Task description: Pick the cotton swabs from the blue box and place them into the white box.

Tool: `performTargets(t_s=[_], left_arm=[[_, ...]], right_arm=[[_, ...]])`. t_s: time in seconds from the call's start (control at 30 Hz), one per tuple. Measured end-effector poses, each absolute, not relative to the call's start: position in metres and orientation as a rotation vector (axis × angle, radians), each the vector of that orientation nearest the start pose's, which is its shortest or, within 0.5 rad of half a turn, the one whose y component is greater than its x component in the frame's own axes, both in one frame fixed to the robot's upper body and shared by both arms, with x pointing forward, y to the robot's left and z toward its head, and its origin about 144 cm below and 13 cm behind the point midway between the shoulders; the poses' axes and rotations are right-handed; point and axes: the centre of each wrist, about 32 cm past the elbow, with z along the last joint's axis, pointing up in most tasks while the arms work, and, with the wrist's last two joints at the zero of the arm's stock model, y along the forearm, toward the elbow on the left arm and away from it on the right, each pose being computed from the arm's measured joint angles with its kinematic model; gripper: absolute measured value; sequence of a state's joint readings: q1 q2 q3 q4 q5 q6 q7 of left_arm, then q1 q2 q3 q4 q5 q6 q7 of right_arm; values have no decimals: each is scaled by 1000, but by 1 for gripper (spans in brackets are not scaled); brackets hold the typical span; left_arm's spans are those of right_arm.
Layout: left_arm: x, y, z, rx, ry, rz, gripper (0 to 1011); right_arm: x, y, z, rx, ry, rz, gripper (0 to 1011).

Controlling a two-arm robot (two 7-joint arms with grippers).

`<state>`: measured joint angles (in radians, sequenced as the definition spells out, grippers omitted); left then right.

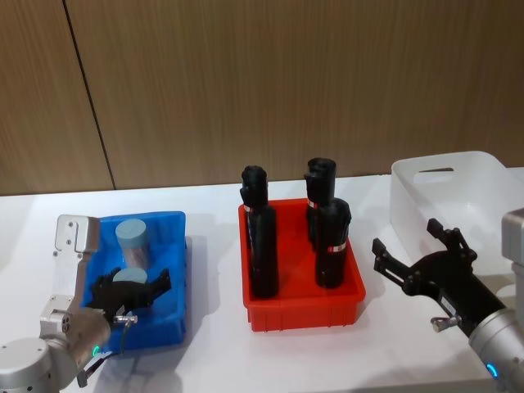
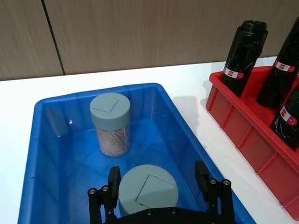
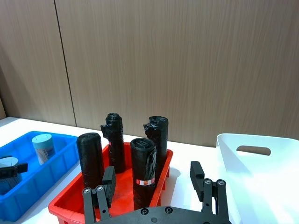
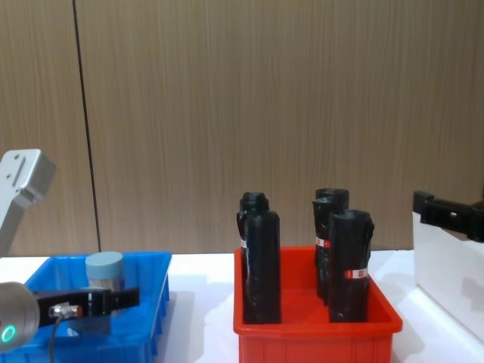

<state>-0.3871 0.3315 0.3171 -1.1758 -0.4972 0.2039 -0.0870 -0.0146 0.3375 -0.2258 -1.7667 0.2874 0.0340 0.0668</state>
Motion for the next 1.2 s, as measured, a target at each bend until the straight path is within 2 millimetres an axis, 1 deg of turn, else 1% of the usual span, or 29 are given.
performTargets(t_s=[0.07, 0.13, 0.27, 0.3, 0.33, 0.4, 0.43, 0.47, 0.5, 0.97, 1.2], left_arm=[[557, 276, 1149, 172, 286, 1314, 1002], [557, 276, 1148, 172, 289, 1310, 969], [558, 275, 1146, 174, 293, 1305, 868], [558, 275, 1146, 175, 292, 1304, 816], [558, 275, 1146, 178, 289, 1304, 805], [557, 275, 1146, 181, 284, 1304, 742], [557, 274, 1147, 185, 277, 1303, 742], [557, 274, 1147, 187, 273, 1303, 705], [556, 274, 1148, 189, 269, 1303, 691], [548, 271, 1169, 233, 143, 1311, 689], [544, 265, 1186, 216, 80, 1284, 689]], right_arm=[[443, -237, 1189, 26, -75, -1229, 1002], [443, -237, 1189, 26, -75, -1229, 1002], [443, -237, 1189, 26, -75, -1229, 1002], [443, -237, 1189, 26, -75, -1229, 1002], [443, -237, 1189, 26, -75, -1229, 1002], [443, -237, 1189, 26, -75, -1229, 1002], [443, -237, 1189, 26, -75, -1229, 1002], [443, -237, 1189, 26, -75, -1229, 1002], [443, -237, 1189, 26, -75, -1229, 1002], [443, -237, 1189, 26, -75, -1229, 1002], [443, -237, 1189, 26, -75, -1229, 1002]])
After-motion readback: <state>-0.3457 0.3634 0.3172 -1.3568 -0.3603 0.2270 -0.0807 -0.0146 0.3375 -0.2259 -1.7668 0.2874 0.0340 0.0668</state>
